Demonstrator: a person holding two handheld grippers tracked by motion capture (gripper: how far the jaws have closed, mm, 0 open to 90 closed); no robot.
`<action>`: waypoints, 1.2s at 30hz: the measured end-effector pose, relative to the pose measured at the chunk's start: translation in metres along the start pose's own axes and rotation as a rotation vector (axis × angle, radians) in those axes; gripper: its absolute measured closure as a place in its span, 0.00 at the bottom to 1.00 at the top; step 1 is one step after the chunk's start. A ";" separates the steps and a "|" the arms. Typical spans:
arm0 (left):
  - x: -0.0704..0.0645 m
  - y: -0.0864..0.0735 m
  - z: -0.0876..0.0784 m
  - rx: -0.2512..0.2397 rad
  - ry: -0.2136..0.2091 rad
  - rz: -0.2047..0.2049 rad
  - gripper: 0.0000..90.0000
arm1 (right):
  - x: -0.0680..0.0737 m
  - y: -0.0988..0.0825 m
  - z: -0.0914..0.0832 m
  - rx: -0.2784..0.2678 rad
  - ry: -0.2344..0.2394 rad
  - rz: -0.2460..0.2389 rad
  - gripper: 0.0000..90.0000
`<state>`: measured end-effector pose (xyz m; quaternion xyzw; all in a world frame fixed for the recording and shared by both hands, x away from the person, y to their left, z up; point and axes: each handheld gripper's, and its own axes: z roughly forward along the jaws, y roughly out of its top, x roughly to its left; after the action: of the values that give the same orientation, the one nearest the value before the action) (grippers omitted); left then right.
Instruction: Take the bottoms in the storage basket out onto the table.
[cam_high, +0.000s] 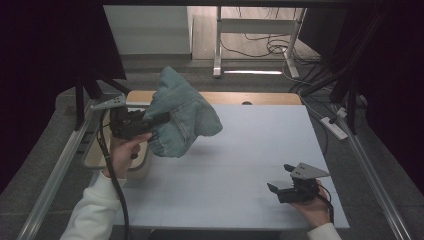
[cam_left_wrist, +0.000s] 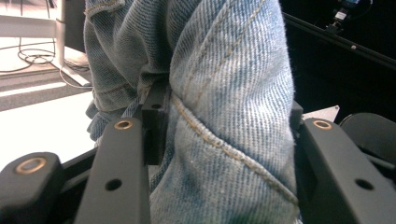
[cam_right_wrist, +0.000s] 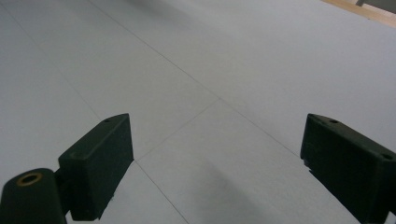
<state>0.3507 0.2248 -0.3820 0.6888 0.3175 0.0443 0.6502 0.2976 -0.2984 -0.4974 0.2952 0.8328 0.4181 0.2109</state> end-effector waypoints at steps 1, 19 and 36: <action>-0.001 0.000 0.001 0.002 -0.003 0.000 0.60 | 0.000 0.000 0.000 0.001 -0.001 0.000 0.10; -0.011 -0.016 0.037 0.077 -0.061 -0.015 0.60 | -0.001 -0.002 -0.001 0.005 -0.002 0.008 0.10; -0.020 -0.022 0.050 0.100 -0.105 -0.024 0.60 | -0.001 -0.003 -0.001 0.008 -0.004 0.007 0.10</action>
<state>0.3501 0.1703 -0.4030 0.7181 0.2928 -0.0156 0.6312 0.2963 -0.3008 -0.4990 0.2997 0.8330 0.4150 0.2098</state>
